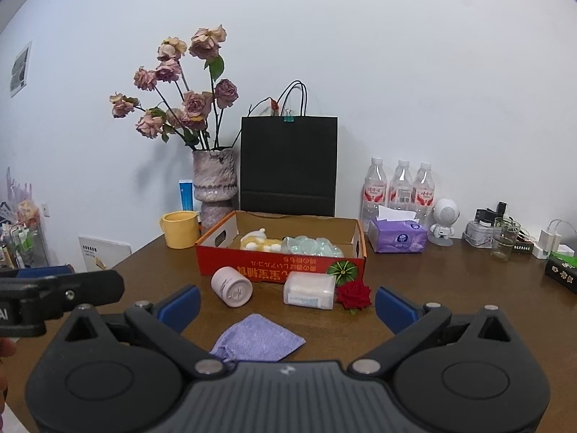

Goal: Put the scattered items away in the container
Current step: 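Move the left gripper to the lavender pouch while the right gripper approaches the red rose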

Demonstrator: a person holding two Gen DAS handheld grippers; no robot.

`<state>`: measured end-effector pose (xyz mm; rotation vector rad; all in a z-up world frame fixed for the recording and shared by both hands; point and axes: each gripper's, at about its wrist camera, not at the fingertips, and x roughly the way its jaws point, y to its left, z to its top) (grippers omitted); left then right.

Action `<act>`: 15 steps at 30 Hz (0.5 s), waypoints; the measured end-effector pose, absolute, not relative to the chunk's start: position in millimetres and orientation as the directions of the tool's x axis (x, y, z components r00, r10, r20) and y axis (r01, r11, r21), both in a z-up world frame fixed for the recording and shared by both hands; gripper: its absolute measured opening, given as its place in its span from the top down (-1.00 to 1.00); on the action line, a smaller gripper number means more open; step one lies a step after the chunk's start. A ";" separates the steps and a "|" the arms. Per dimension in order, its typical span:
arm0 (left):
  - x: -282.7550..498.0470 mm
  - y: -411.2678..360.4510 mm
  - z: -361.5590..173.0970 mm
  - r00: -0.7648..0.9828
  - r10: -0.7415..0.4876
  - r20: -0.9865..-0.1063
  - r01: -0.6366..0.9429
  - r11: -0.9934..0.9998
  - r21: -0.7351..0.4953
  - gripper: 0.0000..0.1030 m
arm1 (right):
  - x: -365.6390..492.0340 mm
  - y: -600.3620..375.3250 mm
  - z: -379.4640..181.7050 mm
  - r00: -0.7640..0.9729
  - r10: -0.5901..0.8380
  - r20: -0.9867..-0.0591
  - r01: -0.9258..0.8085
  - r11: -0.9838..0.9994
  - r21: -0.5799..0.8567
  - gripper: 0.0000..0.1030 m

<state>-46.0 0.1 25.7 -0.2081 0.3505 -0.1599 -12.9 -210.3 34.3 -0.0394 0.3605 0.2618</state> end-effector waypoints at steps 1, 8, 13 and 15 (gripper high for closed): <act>-46.9 -0.5 24.8 0.926 -0.193 -0.325 0.120 0.966 -0.230 -1.00 | -13.7 -210.7 33.3 0.902 0.247 -0.355 -0.260 0.965 0.009 -1.00; -50.9 -3.7 18.1 0.918 -0.203 -0.339 0.126 0.963 -0.236 -1.00 | -16.5 -213.4 24.4 0.896 0.245 -0.370 -0.257 0.966 0.018 -1.00; -53.5 -4.9 13.4 0.913 -0.212 -0.349 0.133 0.962 -0.238 -1.00 | -20.2 -213.0 20.5 0.896 0.246 -0.370 -0.260 0.966 0.014 -1.00; -53.9 -4.8 11.9 0.912 -0.214 -0.351 0.134 0.962 -0.238 -1.00 | -20.7 -212.5 19.0 0.895 0.246 -0.373 -0.260 0.966 0.013 -1.00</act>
